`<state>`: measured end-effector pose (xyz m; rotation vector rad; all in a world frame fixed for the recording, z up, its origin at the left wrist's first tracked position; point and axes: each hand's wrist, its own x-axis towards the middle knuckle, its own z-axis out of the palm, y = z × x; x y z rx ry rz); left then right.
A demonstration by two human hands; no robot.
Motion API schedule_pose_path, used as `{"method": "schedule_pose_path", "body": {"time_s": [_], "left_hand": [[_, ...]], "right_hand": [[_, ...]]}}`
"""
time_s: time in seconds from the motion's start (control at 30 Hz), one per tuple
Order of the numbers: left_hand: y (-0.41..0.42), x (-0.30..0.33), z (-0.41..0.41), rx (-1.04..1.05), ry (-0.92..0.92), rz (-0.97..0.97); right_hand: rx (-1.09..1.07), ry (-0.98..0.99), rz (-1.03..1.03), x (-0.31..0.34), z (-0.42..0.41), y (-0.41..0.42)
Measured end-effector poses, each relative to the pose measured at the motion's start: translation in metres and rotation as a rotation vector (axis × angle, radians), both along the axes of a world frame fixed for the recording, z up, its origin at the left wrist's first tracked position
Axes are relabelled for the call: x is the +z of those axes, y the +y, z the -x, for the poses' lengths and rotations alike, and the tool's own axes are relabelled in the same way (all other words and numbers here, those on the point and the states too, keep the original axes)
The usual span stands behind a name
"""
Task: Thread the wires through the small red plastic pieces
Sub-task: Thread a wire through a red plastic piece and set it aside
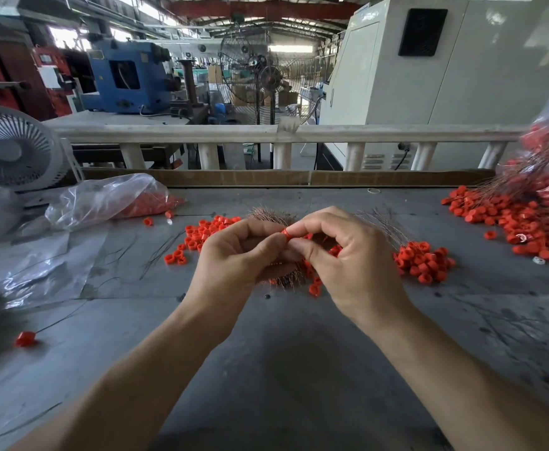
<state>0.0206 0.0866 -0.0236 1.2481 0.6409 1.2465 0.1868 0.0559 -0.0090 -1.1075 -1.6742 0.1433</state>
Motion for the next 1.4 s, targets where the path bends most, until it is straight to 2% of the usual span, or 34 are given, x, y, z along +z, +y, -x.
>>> {"method": "schedule_pose_path", "body": {"time_s": [0.3, 0.6, 0.97, 1.4], "left_hand": [[0.000, 0.002, 0.000, -0.097, -0.087, 0.218], [-0.001, 0.006, 0.000, -0.102, -0.035, 0.279], [-0.004, 0.008, 0.000, -0.026, 0.063, 0.196], [-0.003, 0.007, 0.000, -0.065, 0.050, 0.206]], "right_hand": [[-0.228, -0.296, -0.206, -0.004, 0.015, 0.001], [-0.238, -0.287, -0.202, -0.005, 0.013, 0.002], [-0.219, -0.360, -0.188, -0.002, 0.013, 0.001], [-0.226, -0.304, -0.213, -0.005, 0.009, 0.003]]}}
